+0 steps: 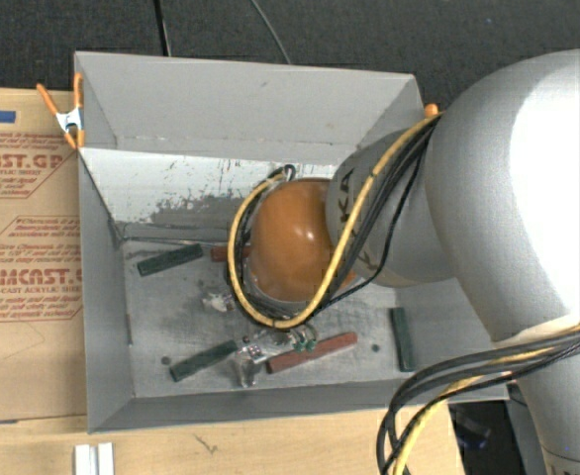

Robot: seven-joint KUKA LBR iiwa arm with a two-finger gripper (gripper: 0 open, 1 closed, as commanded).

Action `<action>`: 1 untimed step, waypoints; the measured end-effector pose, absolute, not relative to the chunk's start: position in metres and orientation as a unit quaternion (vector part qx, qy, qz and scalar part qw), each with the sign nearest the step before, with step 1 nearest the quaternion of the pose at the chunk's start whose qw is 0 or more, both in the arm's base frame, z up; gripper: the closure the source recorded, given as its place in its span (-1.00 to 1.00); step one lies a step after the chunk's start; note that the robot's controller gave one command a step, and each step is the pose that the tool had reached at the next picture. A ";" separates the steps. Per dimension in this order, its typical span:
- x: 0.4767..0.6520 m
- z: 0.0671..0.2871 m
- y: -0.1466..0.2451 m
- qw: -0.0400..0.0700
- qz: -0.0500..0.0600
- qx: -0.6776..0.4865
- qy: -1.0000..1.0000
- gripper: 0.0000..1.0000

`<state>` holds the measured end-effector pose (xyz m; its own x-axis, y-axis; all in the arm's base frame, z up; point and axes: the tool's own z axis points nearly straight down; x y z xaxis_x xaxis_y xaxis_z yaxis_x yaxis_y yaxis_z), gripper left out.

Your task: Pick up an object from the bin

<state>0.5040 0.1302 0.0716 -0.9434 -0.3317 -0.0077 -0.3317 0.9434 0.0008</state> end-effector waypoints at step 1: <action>0.501 0.072 0.129 -0.004 0.000 -0.169 0.986 1.00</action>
Offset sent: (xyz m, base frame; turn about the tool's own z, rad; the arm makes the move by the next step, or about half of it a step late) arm 0.0000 0.0000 0.0000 0.0000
